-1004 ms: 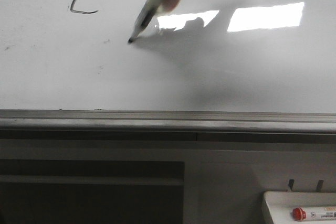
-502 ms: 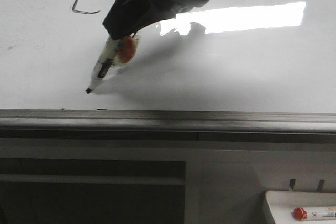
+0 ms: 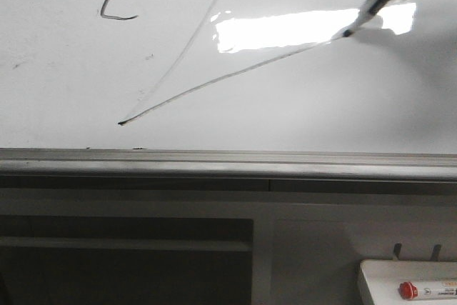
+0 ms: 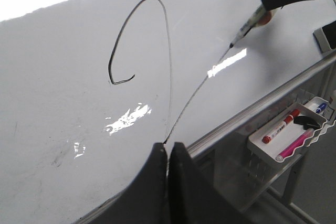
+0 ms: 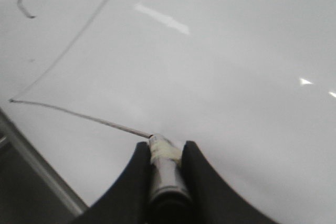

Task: Write number 2 on whiteboard

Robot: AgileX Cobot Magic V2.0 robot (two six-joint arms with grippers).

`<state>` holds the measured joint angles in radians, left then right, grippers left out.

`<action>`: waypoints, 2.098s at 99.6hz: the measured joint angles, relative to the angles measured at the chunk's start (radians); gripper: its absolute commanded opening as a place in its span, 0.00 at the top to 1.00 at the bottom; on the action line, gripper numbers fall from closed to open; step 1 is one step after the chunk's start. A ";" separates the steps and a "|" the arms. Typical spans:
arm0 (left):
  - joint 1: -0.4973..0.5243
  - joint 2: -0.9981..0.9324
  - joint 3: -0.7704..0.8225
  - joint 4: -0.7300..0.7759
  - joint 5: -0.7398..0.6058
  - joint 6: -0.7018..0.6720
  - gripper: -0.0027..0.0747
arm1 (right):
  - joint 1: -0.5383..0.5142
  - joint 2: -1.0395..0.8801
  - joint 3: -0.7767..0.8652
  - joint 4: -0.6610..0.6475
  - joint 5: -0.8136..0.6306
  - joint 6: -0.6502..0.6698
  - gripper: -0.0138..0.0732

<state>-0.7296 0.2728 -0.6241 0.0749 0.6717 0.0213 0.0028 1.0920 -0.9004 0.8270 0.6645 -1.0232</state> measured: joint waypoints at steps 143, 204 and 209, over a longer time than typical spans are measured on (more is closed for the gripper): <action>0.000 0.462 -0.353 -0.668 0.258 0.649 0.59 | 0.814 0.047 -0.290 0.106 0.145 -0.005 0.91; 0.000 0.555 -0.359 -0.728 0.296 0.658 0.99 | 0.911 0.050 -0.290 0.081 0.097 -0.017 0.81; 0.000 0.555 -0.359 -0.728 0.296 0.658 0.99 | 0.911 0.050 -0.290 0.081 0.097 -0.017 0.69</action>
<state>-0.7296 0.8283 -0.9831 -0.6531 0.9676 0.6789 0.9138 1.1425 -1.1900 0.9083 0.7619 -1.0402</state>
